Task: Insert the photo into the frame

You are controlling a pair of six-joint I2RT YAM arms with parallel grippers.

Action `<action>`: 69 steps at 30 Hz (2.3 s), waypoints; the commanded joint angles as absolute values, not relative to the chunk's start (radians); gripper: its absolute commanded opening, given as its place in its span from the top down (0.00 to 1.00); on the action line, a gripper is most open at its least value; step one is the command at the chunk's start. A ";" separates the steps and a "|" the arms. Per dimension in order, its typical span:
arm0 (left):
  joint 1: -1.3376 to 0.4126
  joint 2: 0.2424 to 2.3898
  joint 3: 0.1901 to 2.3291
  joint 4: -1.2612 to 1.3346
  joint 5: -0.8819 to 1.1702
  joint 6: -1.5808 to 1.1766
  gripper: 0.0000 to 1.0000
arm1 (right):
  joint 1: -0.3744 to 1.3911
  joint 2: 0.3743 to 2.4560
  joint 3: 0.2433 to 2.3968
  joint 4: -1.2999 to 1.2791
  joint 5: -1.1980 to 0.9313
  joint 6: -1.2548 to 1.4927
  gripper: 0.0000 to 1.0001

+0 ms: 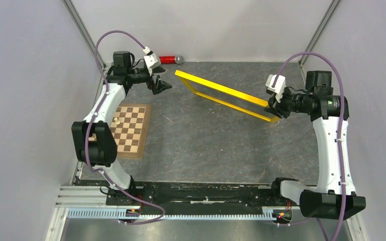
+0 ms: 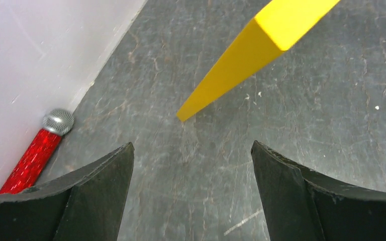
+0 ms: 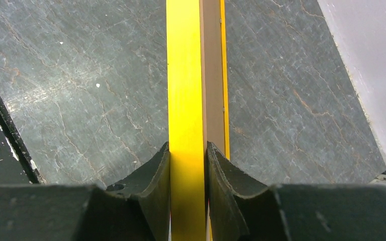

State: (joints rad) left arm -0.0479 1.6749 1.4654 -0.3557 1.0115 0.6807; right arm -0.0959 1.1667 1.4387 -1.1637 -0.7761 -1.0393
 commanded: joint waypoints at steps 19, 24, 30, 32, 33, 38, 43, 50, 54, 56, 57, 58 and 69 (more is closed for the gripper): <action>-0.163 1.963 1.509 0.139 1.331 0.608 0.08 | -0.120 1.157 1.432 -1.075 -0.835 -0.933 1.00; -0.173 2.022 1.474 0.544 1.358 0.314 0.09 | -0.119 1.163 1.449 -1.077 -0.821 -0.919 1.00; -0.179 2.084 1.479 0.880 1.392 0.043 0.18 | -0.120 1.174 1.444 -1.074 -0.815 -0.912 1.00; -0.179 2.086 1.469 0.894 1.396 0.033 0.20 | -0.119 1.171 1.441 -1.068 -0.812 -0.907 1.00; -0.179 2.087 1.467 0.896 1.397 0.026 0.21 | -0.120 1.168 1.441 -1.064 -0.810 -0.903 1.00; -0.184 2.083 1.457 0.904 1.400 0.010 0.38 | -0.120 1.172 1.440 -1.054 -0.804 -0.899 1.00; -0.184 2.069 1.449 0.909 1.404 -0.029 0.70 | -0.119 1.175 1.443 -1.035 -0.796 -0.884 1.00; -0.180 2.016 1.396 0.956 1.406 -0.081 0.98 | -0.119 1.173 1.471 -0.980 -0.738 -0.820 1.00; -0.171 1.959 1.337 0.978 1.407 -0.100 0.98 | -0.120 1.172 1.480 -0.947 -0.710 -0.785 1.00; -0.166 1.930 1.302 0.982 1.405 -0.108 0.98 | -0.120 1.169 1.475 -0.917 -0.690 -0.760 1.00; -0.165 1.917 1.281 0.982 1.405 -0.110 0.98 | -0.120 1.169 1.471 -0.905 -0.679 -0.750 1.00; -0.164 1.900 1.264 0.982 1.406 -0.113 0.98 | -0.120 1.170 1.465 -0.889 -0.668 -0.738 1.00; -0.191 1.634 1.155 0.125 1.211 0.513 0.98 | -0.119 1.169 1.443 -0.799 -0.605 -0.711 1.00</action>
State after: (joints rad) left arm -0.1410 1.7836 1.1305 0.7376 1.2438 0.1223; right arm -0.0998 1.1679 1.4338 -0.9913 -0.7834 -0.8364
